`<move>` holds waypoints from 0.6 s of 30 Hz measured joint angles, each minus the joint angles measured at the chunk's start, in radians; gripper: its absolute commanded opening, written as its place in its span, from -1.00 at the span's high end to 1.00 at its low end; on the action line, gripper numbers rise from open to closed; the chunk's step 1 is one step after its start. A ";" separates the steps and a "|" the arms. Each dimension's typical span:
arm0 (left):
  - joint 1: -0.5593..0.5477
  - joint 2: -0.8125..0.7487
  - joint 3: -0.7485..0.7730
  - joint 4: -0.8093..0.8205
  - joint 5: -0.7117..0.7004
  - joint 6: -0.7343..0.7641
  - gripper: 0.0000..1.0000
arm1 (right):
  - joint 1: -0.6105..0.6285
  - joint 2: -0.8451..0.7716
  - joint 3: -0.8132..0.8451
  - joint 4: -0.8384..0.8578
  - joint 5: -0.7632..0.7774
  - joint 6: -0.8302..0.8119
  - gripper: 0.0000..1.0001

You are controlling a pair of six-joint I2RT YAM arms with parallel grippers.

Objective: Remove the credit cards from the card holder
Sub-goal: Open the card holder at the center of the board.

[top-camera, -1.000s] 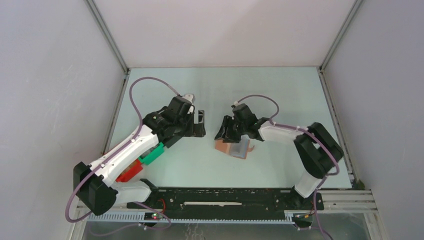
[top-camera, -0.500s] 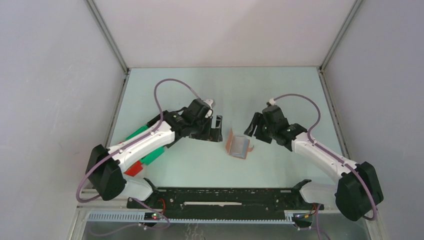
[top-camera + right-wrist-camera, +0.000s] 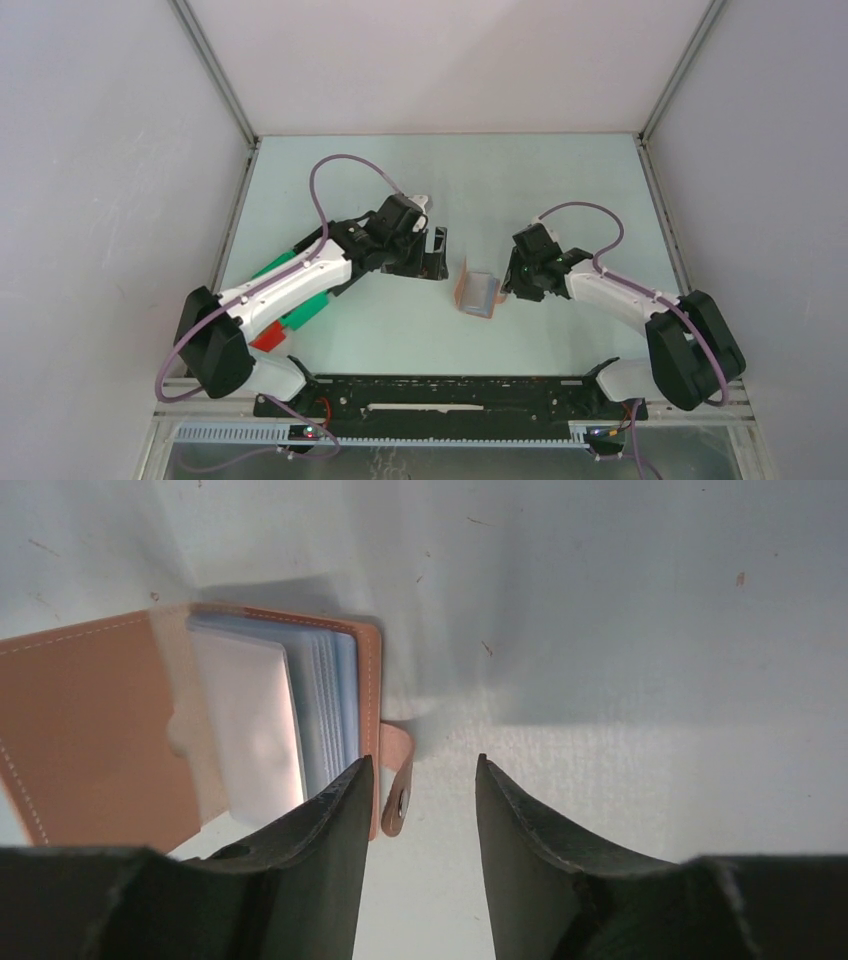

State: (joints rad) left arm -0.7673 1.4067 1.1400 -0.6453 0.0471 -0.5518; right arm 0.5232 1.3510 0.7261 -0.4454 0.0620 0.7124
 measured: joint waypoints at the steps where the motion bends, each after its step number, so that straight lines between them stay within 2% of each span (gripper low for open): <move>1: 0.000 -0.002 0.000 0.000 0.000 0.000 -0.88 | 0.000 0.010 0.000 0.006 0.000 0.000 0.06; 2: 0.000 -0.003 0.000 0.000 0.000 0.000 -0.88 | 0.000 0.018 0.000 0.011 0.000 0.000 0.14; 4: 0.000 -0.008 0.000 0.000 0.000 0.000 -0.88 | 0.000 0.034 0.000 0.022 0.000 0.000 0.42; 6: 0.000 -0.013 0.000 0.000 0.000 0.000 -0.88 | 0.000 0.044 0.000 0.029 0.000 -0.003 0.87; 7: 0.000 -0.014 0.000 0.000 0.000 0.000 -0.88 | 0.000 0.046 0.000 0.032 0.000 -0.005 1.00; 13: 0.000 -0.017 0.000 0.000 -0.009 0.001 -0.89 | 0.013 -0.004 0.001 0.032 0.011 -0.017 1.00; 18: 0.002 -0.029 0.000 -0.008 -0.032 0.002 -0.90 | 0.090 -0.091 0.060 -0.043 0.032 -0.018 1.00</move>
State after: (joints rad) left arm -0.7650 1.3781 1.1400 -0.6537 0.0151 -0.5495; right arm 0.6128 1.2598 0.7864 -0.4881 0.0944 0.6941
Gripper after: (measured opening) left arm 0.945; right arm 0.012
